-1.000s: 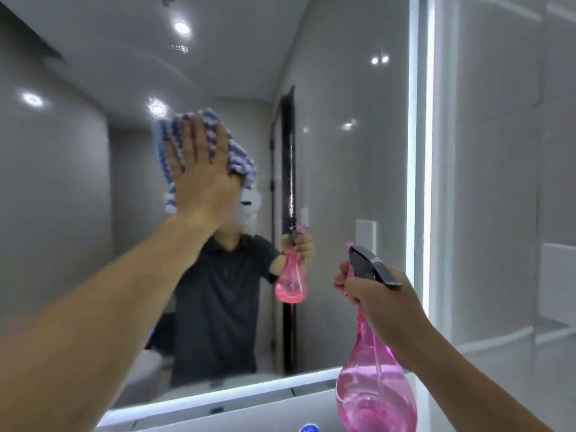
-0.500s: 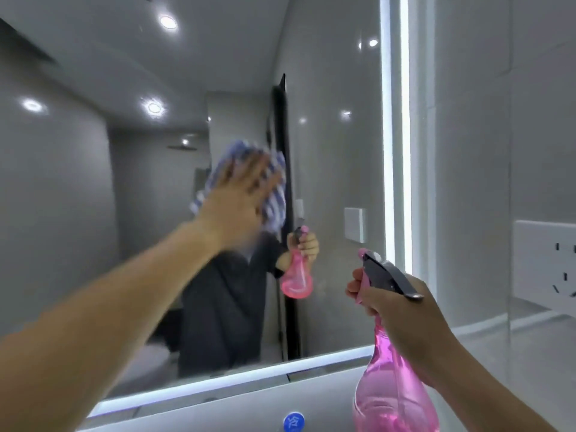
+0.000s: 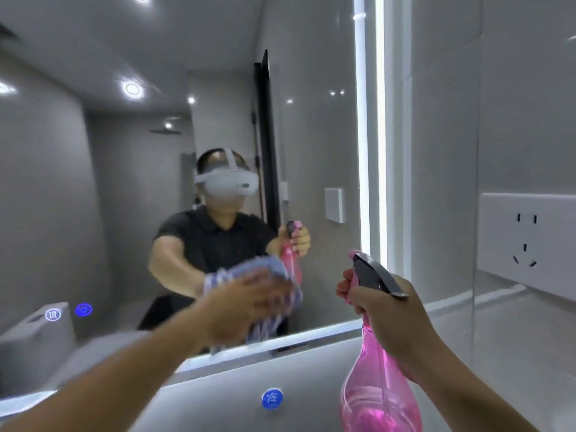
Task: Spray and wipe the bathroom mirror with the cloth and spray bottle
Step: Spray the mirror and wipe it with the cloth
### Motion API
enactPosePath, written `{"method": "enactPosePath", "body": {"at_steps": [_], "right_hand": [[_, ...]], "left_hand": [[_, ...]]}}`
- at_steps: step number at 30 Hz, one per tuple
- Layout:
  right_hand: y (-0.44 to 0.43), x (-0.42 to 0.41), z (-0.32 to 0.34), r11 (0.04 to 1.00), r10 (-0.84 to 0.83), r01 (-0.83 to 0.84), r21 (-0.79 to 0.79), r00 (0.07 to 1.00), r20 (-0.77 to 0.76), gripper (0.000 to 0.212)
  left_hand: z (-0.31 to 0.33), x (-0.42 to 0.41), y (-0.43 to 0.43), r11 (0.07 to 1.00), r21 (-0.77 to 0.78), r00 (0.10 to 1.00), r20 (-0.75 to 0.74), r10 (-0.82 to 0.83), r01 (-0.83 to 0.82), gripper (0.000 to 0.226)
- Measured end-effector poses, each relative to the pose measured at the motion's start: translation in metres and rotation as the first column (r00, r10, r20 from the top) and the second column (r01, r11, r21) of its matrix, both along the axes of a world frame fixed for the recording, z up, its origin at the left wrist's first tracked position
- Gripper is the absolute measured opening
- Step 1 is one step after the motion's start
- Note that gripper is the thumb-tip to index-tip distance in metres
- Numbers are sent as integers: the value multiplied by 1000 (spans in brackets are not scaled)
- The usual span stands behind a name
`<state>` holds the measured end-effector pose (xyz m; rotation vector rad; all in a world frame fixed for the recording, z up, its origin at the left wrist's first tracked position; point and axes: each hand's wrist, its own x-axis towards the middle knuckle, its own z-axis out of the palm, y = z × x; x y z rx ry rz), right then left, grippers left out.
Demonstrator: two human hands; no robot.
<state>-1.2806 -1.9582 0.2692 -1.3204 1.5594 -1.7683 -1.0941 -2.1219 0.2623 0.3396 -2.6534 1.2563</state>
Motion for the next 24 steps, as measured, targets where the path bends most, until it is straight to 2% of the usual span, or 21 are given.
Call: {"method": "enactPosePath", "body": {"at_steps": [1, 2, 3, 4, 6, 7, 9, 10, 11, 12, 13, 14, 15, 16, 18, 19, 20, 21, 22, 24], "right_hand": [[1, -1, -2, 1000, -2, 2, 6, 1000, -1, 8], [1, -2, -4, 1000, -2, 2, 13, 1000, 0, 8], [1, -3, -6, 1000, -1, 1, 20, 1000, 2, 8], [1, -3, -8, 1000, 1, -1, 24, 1000, 3, 7], [0, -3, -10, 1000, 5, -6, 15, 1000, 16, 8], [0, -4, -10, 1000, 7, -7, 9, 1000, 26, 9], [-1, -2, -10, 1000, 21, -21, 4, 999, 36, 14], [-2, 0, -10, 1000, 30, -30, 7, 999, 29, 14], [-3, 2, -8, 999, 37, -37, 15, 999, 10, 12], [-5, 5, -5, 999, 41, -41, 17, 999, -14, 11], [-6, 6, -1, 999, 44, -44, 11, 999, -33, 9], [-8, 6, 4, 999, 47, -47, 0, 998, -44, 8], [-10, 5, 11, 999, 50, -50, -11, 997, -56, 9], [-11, 3, 18, 998, 53, -55, -20, 996, -69, 10], [-15, -1, 31, 997, 62, -65, -33, 994, -88, 10], [-16, -2, 36, 997, 73, -76, -32, 993, -95, 11], [-17, -3, 39, 996, 82, -86, -32, 992, -98, 12], [-19, -4, 41, 996, 83, -86, -33, 992, -100, 13], [-20, -4, 41, 997, 71, -75, -36, 992, -106, 12], [-22, -3, 37, 998, 44, -49, -45, 993, -114, 11]], "left_hand": [[17, -4, -15, 993, -114, 989, -147, -23, 6, 51], [43, -7, -13, 990, -127, 967, -253, 26, -60, 57], [76, -10, -25, 978, -195, 897, -441, -24, -70, 59], [109, -14, -27, 970, -198, 845, -535, 12, -139, 59], [129, -30, -32, 962, -126, 762, -639, 108, -242, 63], [125, -42, -37, 971, -82, 729, -676, 111, -224, 64], [99, -59, -33, 977, -57, 736, -667, 116, -206, 67], [75, -63, -33, 991, -21, 822, -561, 98, -133, 67], [46, -62, -32, 999, 22, 941, -337, 43, -37, 66], [15, -53, -30, 993, 93, 997, -32, -66, 69, 66], [-17, -38, -31, 974, 57, 964, 141, -227, 221, 70], [-41, -22, -27, 977, -80, 952, 253, -172, 198, 76], [-54, -3, -24, 980, -166, 961, 271, -61, 109, 77], [-59, 15, -27, 985, -171, 974, 228, 2, 38, 78], [-33, 40, -42, 986, -141, 988, 140, -64, 84, 82], [-5, 44, -48, 972, -208, 994, 16, -110, 111, 80], [29, 46, -49, 961, -267, 979, -167, -118, 70, 74], [65, 46, -52, 951, -308, 922, -371, -114, -6, 69], [99, 45, -52, 951, -295, 827, -555, -91, -93, 66], [140, 34, -48, 964, -190, 619, -785, -36, -185, 65]]}}
